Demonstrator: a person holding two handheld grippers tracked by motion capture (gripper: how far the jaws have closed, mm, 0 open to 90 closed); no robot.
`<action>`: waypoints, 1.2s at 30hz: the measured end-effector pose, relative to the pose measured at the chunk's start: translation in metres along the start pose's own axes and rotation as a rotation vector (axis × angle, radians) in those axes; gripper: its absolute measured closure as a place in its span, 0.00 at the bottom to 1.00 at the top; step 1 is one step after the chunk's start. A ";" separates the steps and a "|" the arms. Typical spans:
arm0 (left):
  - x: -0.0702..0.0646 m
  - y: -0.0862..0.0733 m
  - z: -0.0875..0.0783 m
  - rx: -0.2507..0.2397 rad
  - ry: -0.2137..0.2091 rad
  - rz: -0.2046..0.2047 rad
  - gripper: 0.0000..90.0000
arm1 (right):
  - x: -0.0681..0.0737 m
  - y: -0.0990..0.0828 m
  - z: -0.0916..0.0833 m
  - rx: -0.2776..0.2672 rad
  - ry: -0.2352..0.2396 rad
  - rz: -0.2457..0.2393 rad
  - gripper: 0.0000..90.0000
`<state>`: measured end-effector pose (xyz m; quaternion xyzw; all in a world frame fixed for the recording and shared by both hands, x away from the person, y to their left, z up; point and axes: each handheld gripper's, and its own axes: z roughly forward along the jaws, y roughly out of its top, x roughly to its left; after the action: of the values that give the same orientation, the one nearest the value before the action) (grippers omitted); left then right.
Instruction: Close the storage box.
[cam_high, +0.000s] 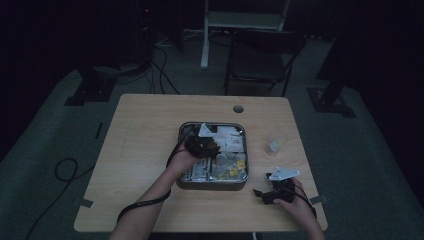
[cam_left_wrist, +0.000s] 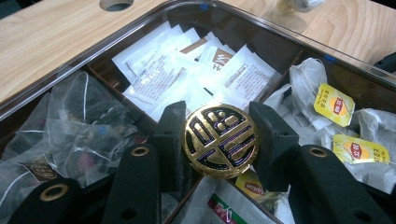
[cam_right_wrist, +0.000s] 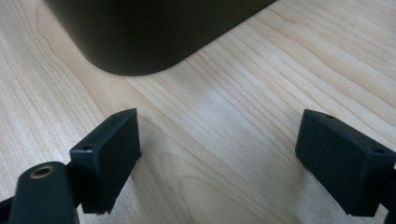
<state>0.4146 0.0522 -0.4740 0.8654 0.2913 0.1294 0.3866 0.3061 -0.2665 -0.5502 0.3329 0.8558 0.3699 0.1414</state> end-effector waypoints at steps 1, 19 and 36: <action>0.000 0.000 0.000 0.002 0.000 0.003 0.67 | 0.000 0.000 0.000 0.000 0.000 0.000 0.15; 0.002 -0.004 0.002 -0.018 -0.007 0.016 0.66 | 0.000 0.000 0.000 0.001 -0.001 0.000 0.15; 0.005 -0.006 -0.007 -0.023 -0.012 -0.021 0.25 | 0.000 0.000 0.000 0.001 -0.001 0.000 0.15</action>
<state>0.4133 0.0625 -0.4738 0.8585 0.2967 0.1233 0.3998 0.3060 -0.2664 -0.5502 0.3330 0.8559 0.3693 0.1416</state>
